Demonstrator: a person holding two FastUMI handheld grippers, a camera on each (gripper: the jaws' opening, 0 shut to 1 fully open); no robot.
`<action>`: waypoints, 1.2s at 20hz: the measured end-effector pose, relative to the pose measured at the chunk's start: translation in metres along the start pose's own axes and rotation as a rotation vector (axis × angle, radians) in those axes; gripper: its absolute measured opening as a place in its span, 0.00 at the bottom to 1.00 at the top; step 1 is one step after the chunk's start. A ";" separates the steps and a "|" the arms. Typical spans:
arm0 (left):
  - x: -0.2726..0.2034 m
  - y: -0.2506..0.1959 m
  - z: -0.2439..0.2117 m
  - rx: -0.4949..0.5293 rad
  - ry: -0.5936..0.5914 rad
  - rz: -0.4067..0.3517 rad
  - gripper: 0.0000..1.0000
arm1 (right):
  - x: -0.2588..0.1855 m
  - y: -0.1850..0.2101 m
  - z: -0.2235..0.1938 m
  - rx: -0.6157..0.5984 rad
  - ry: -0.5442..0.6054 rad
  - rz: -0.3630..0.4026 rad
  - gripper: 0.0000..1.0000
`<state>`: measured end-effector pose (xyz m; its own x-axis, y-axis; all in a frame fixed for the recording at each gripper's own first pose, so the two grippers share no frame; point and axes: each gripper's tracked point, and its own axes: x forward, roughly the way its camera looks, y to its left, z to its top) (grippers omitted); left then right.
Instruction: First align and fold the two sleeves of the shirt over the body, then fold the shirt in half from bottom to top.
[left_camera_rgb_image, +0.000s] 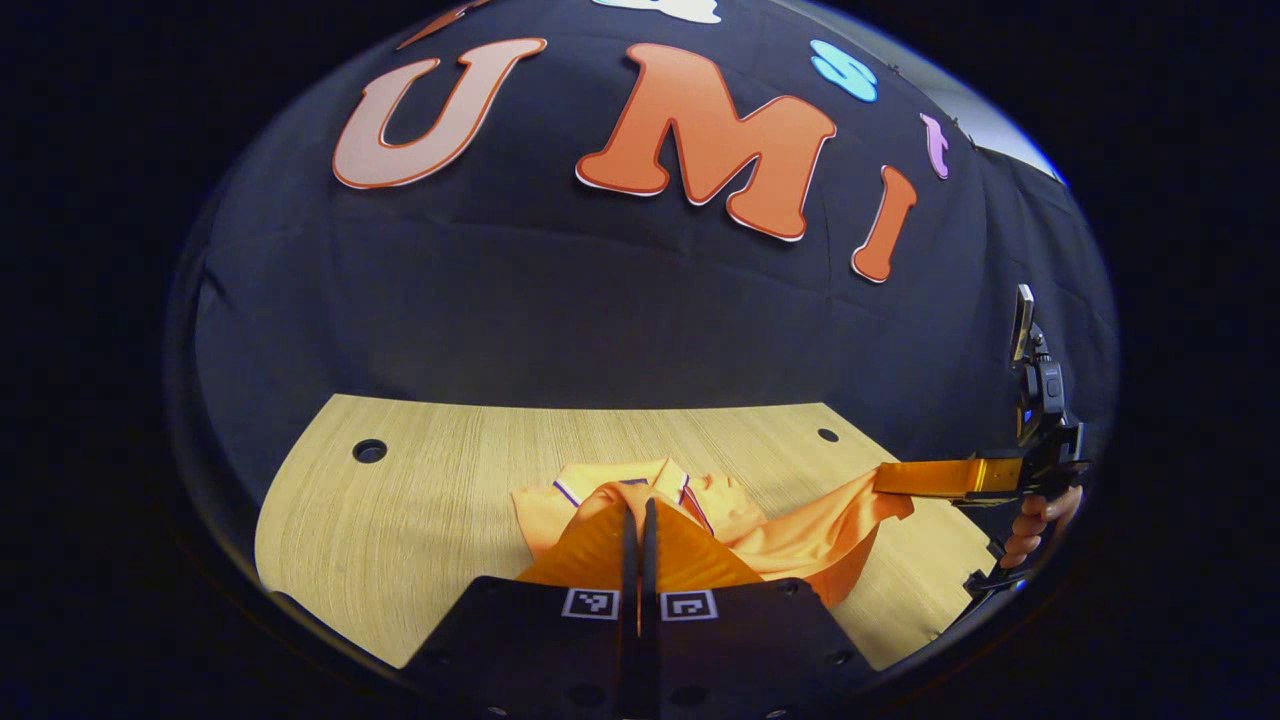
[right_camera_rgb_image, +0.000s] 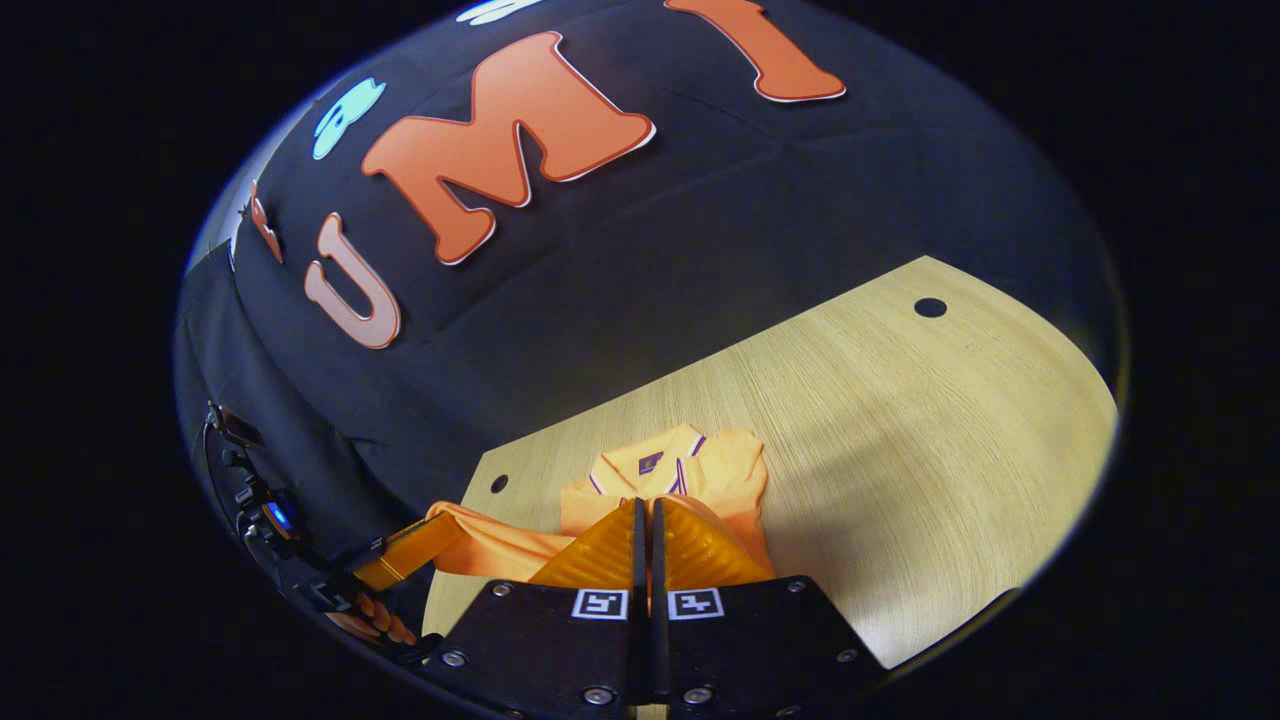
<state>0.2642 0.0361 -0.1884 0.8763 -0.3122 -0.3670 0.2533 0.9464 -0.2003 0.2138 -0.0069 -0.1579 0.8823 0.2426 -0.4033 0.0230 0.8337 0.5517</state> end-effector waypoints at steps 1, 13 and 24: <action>0.012 0.005 0.002 0.001 0.007 -0.003 0.01 | 0.011 0.000 0.005 -0.002 -0.001 -0.009 0.00; 0.155 0.086 -0.006 -0.033 0.103 0.029 0.00 | 0.151 -0.018 0.041 -0.052 0.053 -0.115 0.00; 0.176 0.116 -0.022 -0.015 0.183 0.146 0.31 | 0.176 -0.052 0.042 -0.067 0.095 -0.271 0.10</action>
<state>0.4386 0.0897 -0.2959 0.8140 -0.1830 -0.5513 0.1219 0.9818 -0.1459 0.3878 -0.0284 -0.2270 0.8004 0.0488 -0.5975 0.2182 0.9046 0.3662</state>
